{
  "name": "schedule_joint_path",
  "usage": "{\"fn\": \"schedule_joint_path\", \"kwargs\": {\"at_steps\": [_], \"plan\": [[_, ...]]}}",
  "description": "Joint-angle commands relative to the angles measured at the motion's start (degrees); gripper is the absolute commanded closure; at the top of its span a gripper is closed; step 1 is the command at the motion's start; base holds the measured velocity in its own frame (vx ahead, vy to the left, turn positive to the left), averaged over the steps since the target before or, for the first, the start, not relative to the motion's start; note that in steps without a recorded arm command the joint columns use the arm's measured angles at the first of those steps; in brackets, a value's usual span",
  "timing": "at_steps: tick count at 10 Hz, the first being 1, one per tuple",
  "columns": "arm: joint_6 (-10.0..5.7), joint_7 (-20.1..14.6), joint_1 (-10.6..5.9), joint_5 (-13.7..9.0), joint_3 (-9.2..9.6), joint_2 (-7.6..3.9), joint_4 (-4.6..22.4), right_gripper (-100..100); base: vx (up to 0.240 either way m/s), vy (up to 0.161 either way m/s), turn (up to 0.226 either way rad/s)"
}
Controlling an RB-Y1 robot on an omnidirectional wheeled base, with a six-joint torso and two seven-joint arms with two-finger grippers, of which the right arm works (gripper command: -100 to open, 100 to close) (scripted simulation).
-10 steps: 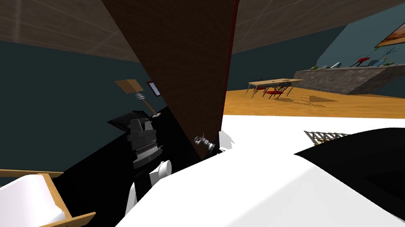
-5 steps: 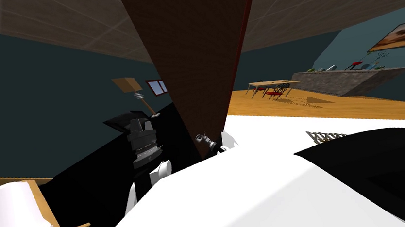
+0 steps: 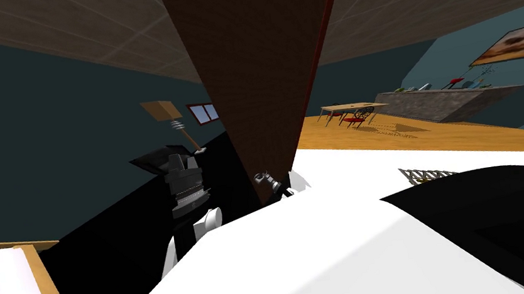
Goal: Push the door open
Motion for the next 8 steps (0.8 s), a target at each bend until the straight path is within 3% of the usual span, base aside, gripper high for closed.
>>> {"fn": "schedule_joint_path", "kwargs": {"at_steps": [1, 8], "plan": [[-0.41, 0.2, -0.98, -0.6, -1.81, -0.26, 1.1, 100, 0.110, 0.124, -0.049], [-0.60, 1.4, -1.62, -2.0, -7.12, 1.13, 2.4, 100, 0.110, 0.143, -0.047]]}}
